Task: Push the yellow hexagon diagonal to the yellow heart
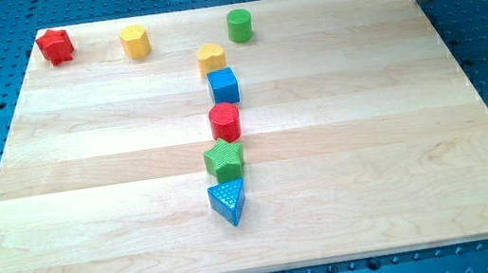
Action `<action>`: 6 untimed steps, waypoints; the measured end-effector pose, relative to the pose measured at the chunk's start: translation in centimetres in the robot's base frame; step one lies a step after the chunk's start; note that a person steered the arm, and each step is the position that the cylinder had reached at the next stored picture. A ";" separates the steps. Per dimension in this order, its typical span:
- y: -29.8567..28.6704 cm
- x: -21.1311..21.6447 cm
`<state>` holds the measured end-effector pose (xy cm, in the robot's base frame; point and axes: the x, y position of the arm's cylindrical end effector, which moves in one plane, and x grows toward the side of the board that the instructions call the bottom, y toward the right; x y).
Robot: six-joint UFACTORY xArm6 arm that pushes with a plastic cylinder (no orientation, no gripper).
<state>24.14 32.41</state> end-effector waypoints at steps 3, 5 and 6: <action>-2.4 -1.6; -17.7 -4.5; -20.7 -4.9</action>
<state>19.22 11.68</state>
